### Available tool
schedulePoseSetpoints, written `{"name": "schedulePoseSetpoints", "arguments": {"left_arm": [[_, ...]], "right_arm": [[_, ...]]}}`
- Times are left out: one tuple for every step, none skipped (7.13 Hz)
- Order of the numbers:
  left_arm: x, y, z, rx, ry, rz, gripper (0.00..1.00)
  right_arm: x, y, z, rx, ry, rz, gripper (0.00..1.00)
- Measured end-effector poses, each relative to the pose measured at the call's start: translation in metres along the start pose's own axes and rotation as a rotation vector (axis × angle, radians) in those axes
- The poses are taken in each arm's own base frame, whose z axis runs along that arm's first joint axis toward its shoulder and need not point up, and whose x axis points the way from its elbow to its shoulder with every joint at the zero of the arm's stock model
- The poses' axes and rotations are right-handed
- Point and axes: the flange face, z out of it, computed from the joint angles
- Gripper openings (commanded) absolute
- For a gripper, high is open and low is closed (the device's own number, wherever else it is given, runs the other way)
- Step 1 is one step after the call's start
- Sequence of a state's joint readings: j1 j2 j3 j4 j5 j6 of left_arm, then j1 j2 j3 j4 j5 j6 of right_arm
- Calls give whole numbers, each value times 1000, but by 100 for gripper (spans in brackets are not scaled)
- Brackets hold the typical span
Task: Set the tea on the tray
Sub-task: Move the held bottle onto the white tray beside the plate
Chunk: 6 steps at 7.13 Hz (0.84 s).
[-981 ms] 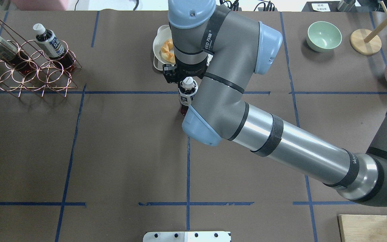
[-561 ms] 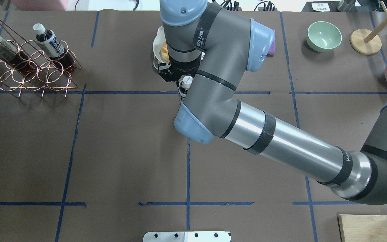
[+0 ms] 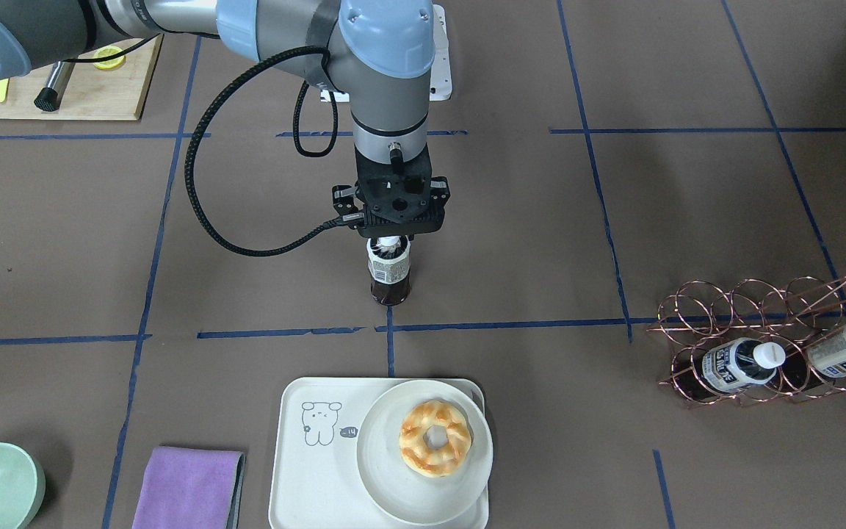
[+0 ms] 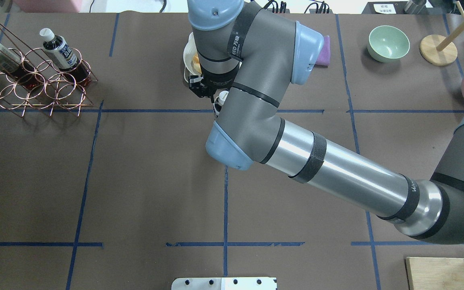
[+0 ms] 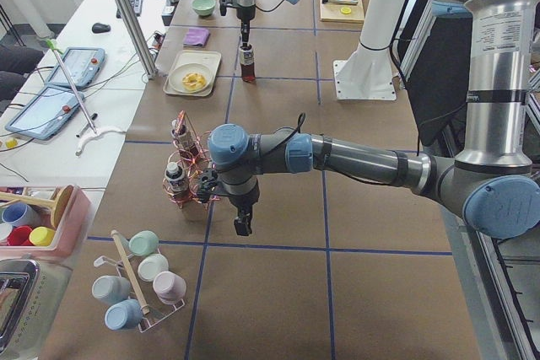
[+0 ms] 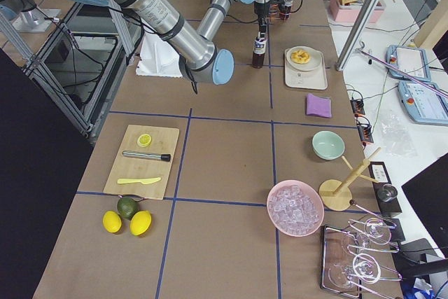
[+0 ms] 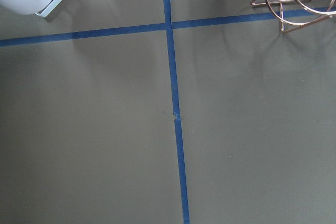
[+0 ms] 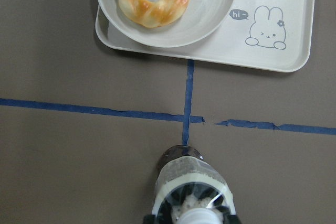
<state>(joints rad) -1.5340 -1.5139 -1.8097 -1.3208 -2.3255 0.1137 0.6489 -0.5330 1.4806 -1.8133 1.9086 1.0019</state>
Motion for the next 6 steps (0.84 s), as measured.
{"name": "schedulePoseSetpoints", "arguments": {"left_arm": [[0,0,0,0,0,0,100],[0,0,0,0,1,0,100],[0,0,0,0,1,0,100],[0,0,0,0,1,-2,100],[0,0,0,0,1,-3,100],[0,0,0,0,1,-4,100]], "right_arm": [[1,0,1,1,3,-2,54],[1,0,2,4,6,-3,46],[2,-1,2,5,8,-3,24],[2,0,3,5,9,-3,4],[2,0,2,5,9,-4,1],[2,-1,0,8,7,-3,0]]}}
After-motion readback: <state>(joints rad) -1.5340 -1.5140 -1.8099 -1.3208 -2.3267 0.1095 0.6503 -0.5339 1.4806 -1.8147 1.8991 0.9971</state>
